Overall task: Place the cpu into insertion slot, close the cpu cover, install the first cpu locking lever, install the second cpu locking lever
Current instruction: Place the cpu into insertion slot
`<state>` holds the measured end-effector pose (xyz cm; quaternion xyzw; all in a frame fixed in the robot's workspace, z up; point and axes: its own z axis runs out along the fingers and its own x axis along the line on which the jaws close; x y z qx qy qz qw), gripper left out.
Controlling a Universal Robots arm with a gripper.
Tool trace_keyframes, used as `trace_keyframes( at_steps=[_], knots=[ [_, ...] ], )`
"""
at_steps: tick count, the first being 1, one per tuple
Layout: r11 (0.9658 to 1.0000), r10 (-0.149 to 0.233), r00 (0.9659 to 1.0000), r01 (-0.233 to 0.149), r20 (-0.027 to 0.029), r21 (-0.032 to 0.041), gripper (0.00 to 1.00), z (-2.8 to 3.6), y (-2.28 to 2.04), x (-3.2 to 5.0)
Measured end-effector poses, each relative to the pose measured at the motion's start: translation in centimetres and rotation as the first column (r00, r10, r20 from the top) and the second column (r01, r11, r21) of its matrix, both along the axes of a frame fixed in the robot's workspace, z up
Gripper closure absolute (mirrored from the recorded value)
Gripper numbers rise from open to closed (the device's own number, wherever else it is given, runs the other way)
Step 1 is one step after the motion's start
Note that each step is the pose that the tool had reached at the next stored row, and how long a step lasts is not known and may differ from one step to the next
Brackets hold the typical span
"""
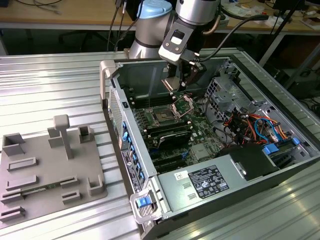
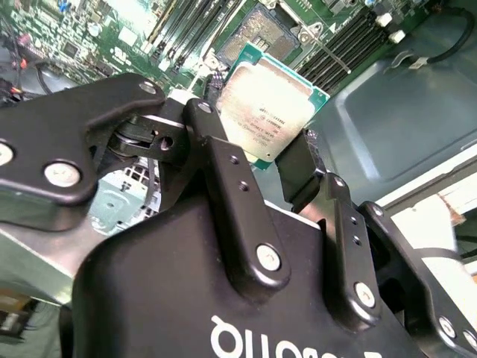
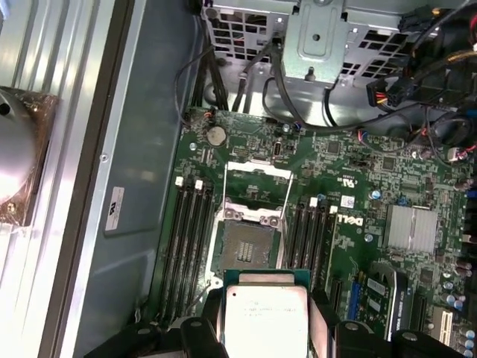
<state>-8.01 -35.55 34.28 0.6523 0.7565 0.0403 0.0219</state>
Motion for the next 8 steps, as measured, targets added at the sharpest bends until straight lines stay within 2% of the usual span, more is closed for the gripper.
trace_keyframes(
  at_steps=[3, 8],
  knots=[
    [0.9991, -0.043, 0.9991, 0.043, -0.0001, -0.0001, 0.45, -0.09, 0.00, 0.00],
    [0.9988, -0.049, 0.9988, 0.049, -0.0001, -0.0001, 0.45, -0.12, 0.00, 0.00]
  ],
)
